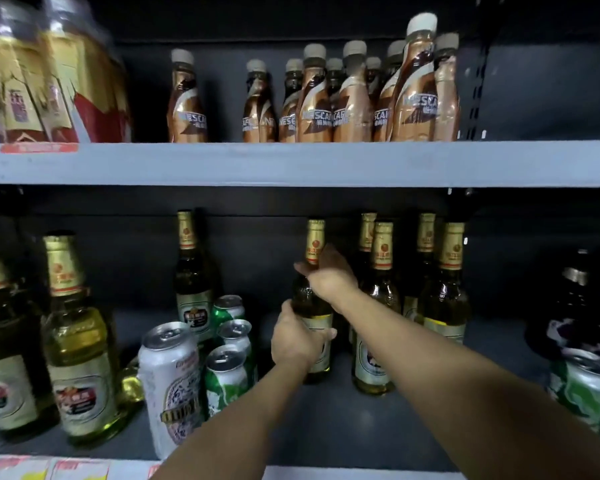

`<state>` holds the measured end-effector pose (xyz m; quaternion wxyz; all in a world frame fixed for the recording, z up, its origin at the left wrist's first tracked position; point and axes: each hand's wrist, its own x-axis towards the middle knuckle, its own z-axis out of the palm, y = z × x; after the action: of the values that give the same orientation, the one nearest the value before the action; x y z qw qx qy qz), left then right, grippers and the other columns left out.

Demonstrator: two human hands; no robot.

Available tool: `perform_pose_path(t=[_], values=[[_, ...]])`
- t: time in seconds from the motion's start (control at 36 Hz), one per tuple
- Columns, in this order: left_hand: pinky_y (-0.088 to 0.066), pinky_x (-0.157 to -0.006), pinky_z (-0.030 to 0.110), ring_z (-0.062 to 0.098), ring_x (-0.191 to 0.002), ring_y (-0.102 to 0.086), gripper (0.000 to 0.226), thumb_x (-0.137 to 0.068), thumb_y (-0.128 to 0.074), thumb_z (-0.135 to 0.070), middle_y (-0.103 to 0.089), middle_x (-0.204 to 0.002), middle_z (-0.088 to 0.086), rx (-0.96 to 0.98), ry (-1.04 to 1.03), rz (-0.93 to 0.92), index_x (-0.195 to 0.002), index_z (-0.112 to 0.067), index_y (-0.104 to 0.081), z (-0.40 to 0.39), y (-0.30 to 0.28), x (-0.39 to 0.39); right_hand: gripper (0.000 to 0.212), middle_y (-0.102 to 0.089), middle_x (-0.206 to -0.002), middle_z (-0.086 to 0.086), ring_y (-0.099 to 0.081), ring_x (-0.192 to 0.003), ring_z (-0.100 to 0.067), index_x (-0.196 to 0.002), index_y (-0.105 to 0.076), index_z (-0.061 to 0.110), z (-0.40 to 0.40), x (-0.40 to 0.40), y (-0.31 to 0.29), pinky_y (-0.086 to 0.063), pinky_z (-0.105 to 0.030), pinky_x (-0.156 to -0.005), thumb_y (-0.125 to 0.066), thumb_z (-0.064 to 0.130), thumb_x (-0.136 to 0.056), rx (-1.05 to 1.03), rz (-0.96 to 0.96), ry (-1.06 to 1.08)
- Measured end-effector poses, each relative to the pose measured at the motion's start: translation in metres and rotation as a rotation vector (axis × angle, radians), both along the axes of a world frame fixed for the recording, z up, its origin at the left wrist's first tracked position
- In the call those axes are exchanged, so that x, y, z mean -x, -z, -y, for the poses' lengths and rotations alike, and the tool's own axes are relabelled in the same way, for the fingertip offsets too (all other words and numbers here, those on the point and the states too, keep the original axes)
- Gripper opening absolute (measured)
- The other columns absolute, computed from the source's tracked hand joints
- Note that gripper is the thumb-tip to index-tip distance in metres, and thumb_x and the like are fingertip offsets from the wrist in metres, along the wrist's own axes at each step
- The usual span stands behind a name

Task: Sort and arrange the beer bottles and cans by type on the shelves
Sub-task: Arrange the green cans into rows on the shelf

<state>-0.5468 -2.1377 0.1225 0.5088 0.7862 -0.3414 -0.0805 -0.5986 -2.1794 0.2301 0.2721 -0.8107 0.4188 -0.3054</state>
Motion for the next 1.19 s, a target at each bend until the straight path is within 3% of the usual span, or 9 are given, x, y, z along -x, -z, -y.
perform_pose_path(t=[0.17, 0.31, 0.47, 0.58, 0.69, 0.89, 1.0, 1.08, 1.19], values=[[-0.048, -0.080, 0.032, 0.021, -0.107, -0.060, 0.070, -0.067, -0.085, -0.036, -0.061, -0.117, -0.001, 0.074, 0.040, -0.043, -0.121, -0.021, -0.042, 0.017, 0.008, -0.007, 0.054, -0.058, -0.127, -0.008, -0.056, -0.116, -0.029, -0.129, -0.044, 0.013, 0.017, -0.006, 0.012, -0.046, -0.036, -0.091, -0.070, 0.032, -0.086, -0.024, 0.070, -0.031], [-0.049, -0.094, 0.036, 0.019, -0.110, -0.057, 0.086, -0.065, -0.085, -0.021, -0.055, -0.125, 0.001, 0.145, 0.069, -0.115, -0.137, -0.024, -0.036, 0.018, 0.041, -0.001, 0.046, -0.057, -0.122, -0.008, -0.056, -0.113, -0.030, -0.127, -0.045, 0.012, 0.024, -0.010, 0.020, -0.047, -0.042, -0.096, -0.067, 0.023, -0.088, -0.125, 0.209, -0.096], [-0.049, -0.090, 0.037, 0.021, -0.104, -0.060, 0.067, -0.066, -0.083, -0.019, -0.061, -0.112, 0.000, 0.087, -0.013, -0.109, -0.122, -0.022, -0.047, 0.027, 0.045, -0.007, 0.043, -0.058, -0.124, -0.012, -0.057, -0.113, -0.033, -0.125, -0.045, 0.011, 0.030, -0.018, 0.021, -0.047, -0.047, -0.097, -0.066, 0.022, -0.089, -0.129, 0.246, -0.088], [-0.049, -0.090, 0.037, 0.022, -0.103, -0.060, 0.067, -0.065, -0.085, -0.018, -0.062, -0.112, 0.000, 0.069, -0.012, -0.102, -0.121, -0.021, -0.048, 0.035, 0.046, -0.016, 0.043, -0.057, -0.126, -0.012, -0.056, -0.115, -0.033, -0.128, -0.043, 0.011, 0.037, -0.025, 0.021, -0.046, -0.044, -0.097, -0.064, 0.020, -0.091, -0.134, 0.249, -0.098], [-0.048, -0.088, 0.033, 0.021, -0.102, -0.060, 0.064, -0.067, -0.085, -0.017, -0.061, -0.112, 0.000, 0.078, -0.025, -0.091, -0.118, -0.019, -0.047, 0.044, 0.046, -0.024, 0.045, -0.055, -0.129, -0.010, -0.054, -0.118, -0.031, -0.132, -0.042, 0.011, 0.046, -0.032, 0.021, -0.042, -0.032, -0.089, -0.062, 0.018, -0.093, -0.136, 0.247, -0.105], [-0.047, -0.089, 0.034, 0.024, -0.107, -0.059, 0.067, -0.066, -0.086, -0.019, -0.059, -0.114, 0.003, 0.068, -0.030, -0.083, -0.121, -0.015, -0.047, 0.054, 0.047, -0.030, 0.036, -0.059, -0.122, -0.012, -0.056, -0.114, -0.029, -0.125, -0.045, 0.010, 0.053, -0.038, 0.025, -0.045, -0.037, -0.092, -0.062, 0.012, -0.092, -0.178, 0.338, -0.125], [-0.048, -0.087, 0.035, 0.024, -0.105, -0.060, 0.065, -0.066, -0.086, -0.020, -0.059, -0.113, 0.002, 0.062, -0.018, -0.069, -0.118, -0.014, -0.048, 0.056, 0.048, -0.034, 0.042, -0.056, -0.129, -0.011, -0.053, -0.120, -0.030, -0.130, -0.044, 0.011, 0.056, -0.042, 0.028, -0.042, -0.035, -0.093, -0.062, 0.016, -0.092, -0.160, 0.329, -0.093], [-0.046, -0.083, 0.033, 0.024, -0.105, -0.059, 0.065, -0.069, -0.085, -0.020, -0.059, -0.114, 0.002, 0.060, -0.007, -0.070, -0.121, -0.014, -0.047, 0.058, 0.049, -0.036, 0.054, -0.045, -0.140, -0.012, -0.041, -0.131, -0.034, -0.137, -0.039, 0.018, 0.058, -0.046, 0.028, -0.039, -0.042, -0.102, -0.064, 0.033, -0.091, -0.031, 0.139, 0.027], [-0.043, -0.080, 0.031, 0.030, -0.109, -0.057, 0.055, -0.080, -0.072, -0.017, -0.056, -0.120, 0.007, 0.058, -0.009, -0.032, -0.129, -0.011, -0.046, 0.056, 0.049, -0.034, 0.074, -0.029, -0.149, -0.013, -0.028, -0.138, -0.034, -0.150, -0.022, 0.018, 0.038, -0.047, 0.033, -0.034, -0.042, -0.106, -0.062, 0.038, -0.091, 0.057, 0.075, 0.152]])
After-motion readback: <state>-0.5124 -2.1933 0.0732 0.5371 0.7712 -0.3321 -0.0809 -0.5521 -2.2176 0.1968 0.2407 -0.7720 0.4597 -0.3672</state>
